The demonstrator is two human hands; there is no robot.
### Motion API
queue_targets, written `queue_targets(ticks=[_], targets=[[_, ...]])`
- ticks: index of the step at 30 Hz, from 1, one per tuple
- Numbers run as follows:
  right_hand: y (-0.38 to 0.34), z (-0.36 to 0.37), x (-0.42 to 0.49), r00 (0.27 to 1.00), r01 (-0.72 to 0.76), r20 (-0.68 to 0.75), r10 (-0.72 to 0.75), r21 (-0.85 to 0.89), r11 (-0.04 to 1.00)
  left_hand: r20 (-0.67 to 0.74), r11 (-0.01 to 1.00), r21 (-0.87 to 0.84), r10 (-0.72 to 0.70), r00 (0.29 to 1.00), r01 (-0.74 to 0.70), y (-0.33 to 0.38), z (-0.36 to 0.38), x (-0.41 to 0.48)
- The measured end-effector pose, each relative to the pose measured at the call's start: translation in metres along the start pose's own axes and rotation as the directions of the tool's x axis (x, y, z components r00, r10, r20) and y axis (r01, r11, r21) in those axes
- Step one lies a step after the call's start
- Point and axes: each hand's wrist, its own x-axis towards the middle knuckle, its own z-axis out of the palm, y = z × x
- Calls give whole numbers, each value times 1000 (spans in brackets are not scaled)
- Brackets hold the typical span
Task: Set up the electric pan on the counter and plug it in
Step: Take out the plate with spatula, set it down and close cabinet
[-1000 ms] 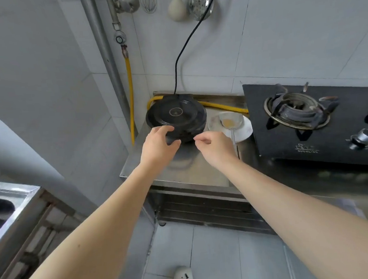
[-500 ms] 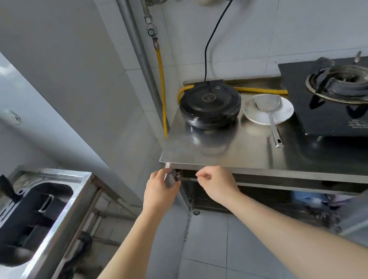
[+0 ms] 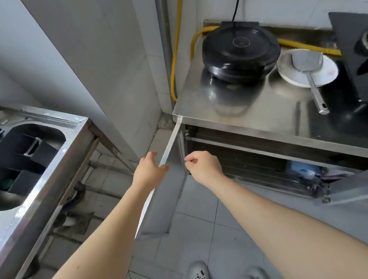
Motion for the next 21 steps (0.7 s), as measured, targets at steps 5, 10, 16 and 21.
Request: queue_targets(ticks=[5, 10, 16, 21], targets=[[13, 20, 5, 999, -31, 44, 31, -8, 999, 118, 991, 82, -114, 987, 104, -14, 20, 10], [28, 24, 6, 996, -51, 69, 51, -3, 999, 115, 983, 155, -121, 986, 103, -8, 33, 7], [63, 7, -5, 994, -72, 79, 71, 8, 997, 169, 993, 52, -111, 979, 104, 9, 63, -9], [101, -22, -18, 990, -119, 78, 116, 23, 993, 232, 931, -298, -143, 962, 210, 52, 101, -30]])
